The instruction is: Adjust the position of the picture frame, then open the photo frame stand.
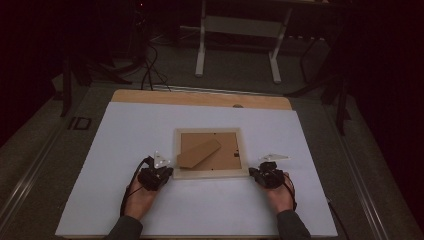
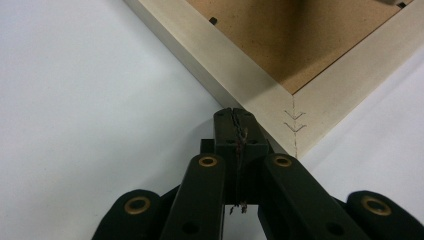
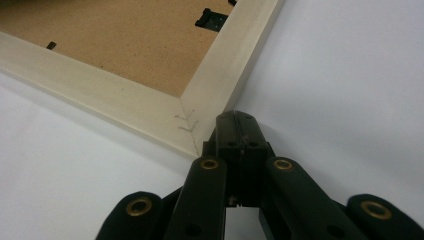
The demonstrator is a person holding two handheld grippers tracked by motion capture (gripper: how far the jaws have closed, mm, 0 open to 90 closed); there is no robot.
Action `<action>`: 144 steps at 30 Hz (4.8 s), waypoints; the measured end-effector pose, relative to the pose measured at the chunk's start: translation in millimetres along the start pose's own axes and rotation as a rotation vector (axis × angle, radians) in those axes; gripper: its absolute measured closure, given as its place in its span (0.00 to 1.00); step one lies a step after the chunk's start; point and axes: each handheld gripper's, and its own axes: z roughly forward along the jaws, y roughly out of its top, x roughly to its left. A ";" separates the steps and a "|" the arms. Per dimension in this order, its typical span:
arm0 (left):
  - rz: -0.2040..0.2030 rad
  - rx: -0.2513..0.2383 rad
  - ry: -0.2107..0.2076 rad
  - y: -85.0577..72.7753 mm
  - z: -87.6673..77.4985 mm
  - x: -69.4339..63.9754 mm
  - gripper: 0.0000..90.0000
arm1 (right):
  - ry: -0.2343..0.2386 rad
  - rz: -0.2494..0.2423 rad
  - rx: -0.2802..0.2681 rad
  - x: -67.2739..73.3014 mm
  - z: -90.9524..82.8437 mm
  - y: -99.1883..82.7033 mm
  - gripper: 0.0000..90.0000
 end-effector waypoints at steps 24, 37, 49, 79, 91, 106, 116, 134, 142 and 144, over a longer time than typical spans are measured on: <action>-0.030 0.009 -0.037 -8.3 -8.4 7.2 1.00 | 0.006 -0.018 -0.012 10.5 1.1 -2.4 1.00; -0.047 0.010 -0.010 -9.5 -9.8 8.1 1.00 | 0.000 -0.013 -0.025 13.6 5.8 1.2 1.00; -0.059 0.004 -0.007 -10.8 -10.2 7.0 1.00 | 0.016 -0.004 -0.031 9.7 8.1 1.8 1.00; -0.087 -0.172 0.067 -7.9 -36.9 16.7 0.89 | 0.032 -0.053 -0.140 14.5 -11.4 9.0 0.92; -0.142 -0.198 -0.015 -6.6 -44.5 20.1 0.69 | 0.064 -0.074 -0.139 19.1 -11.7 10.6 0.75; -0.123 -0.196 -0.074 7.5 -51.2 15.9 0.67 | 0.091 -0.071 -0.151 17.8 -19.1 13.9 0.71; -0.100 -0.155 -0.129 42.9 -51.9 22.1 0.69 | 0.093 -0.064 -0.173 15.0 -25.4 16.1 0.70; -0.122 -0.084 -0.207 71.9 -35.8 29.5 0.64 | 0.088 -0.056 -0.175 12.5 -27.6 17.6 0.70; -0.107 -0.038 -0.253 86.6 -15.4 34.9 0.53 | 0.105 -0.033 -0.183 9.7 -29.2 17.6 0.69; -0.124 -0.024 -0.287 90.8 -8.8 39.1 0.52 | 0.104 -0.030 -0.180 8.5 -29.3 17.5 0.69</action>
